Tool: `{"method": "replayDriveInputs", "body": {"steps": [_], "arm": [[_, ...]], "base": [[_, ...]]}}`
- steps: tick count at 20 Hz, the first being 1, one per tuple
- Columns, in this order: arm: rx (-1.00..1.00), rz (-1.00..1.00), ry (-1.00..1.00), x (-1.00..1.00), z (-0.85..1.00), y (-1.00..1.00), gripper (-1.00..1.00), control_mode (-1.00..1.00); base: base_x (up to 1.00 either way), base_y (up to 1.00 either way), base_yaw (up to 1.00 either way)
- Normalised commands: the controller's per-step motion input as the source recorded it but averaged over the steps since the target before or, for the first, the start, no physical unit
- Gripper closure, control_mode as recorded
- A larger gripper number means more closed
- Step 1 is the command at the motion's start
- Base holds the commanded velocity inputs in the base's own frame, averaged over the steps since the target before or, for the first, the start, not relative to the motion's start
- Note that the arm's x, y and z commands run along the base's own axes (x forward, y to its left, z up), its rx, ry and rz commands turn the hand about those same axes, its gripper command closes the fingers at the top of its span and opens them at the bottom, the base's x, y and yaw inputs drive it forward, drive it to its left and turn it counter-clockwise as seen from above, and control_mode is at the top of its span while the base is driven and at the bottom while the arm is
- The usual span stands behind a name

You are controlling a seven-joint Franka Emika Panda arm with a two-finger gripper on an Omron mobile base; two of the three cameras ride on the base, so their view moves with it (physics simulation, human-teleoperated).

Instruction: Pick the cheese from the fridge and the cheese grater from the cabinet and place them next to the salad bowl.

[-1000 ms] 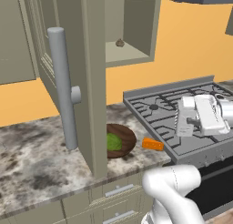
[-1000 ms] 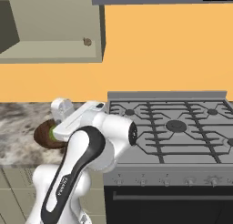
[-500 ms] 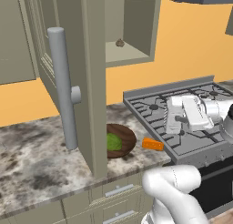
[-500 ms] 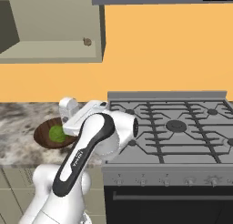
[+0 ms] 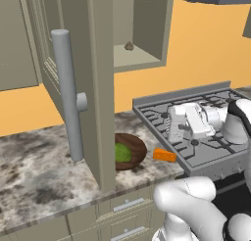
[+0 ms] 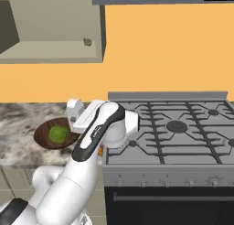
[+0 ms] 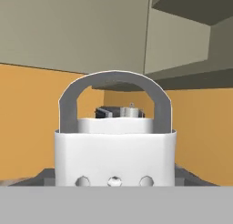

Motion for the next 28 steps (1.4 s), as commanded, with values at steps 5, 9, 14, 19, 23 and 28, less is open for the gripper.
{"method": "replayDriveInputs", "body": {"steps": [5,9,14,19,23,28], "arm": [[0.0,0.06,0.0,0.46,-0.4,0.0,1.0,-1.0],[0.0,0.06,-0.02,0.4,-0.28,0.0,1.0,-1.0],[0.0,0.04,0.0,0.43,-0.21,0.0,1.0,-1.0],[0.0,0.02,0.0,0.31,-0.17,0.0,1.0,-1.0],[0.0,0.03,0.0,0.26,-0.23,0.0,1.0,-1.0],[0.0,-0.02,0.12,0.28,-0.18,0.0,1.0,-1.0]], "base": [[0.0,0.0,0.0],[0.0,0.0,0.0],[0.0,0.0,0.0],[0.0,0.0,0.0],[0.0,0.0,0.0],[0.0,0.0,0.0]]}}
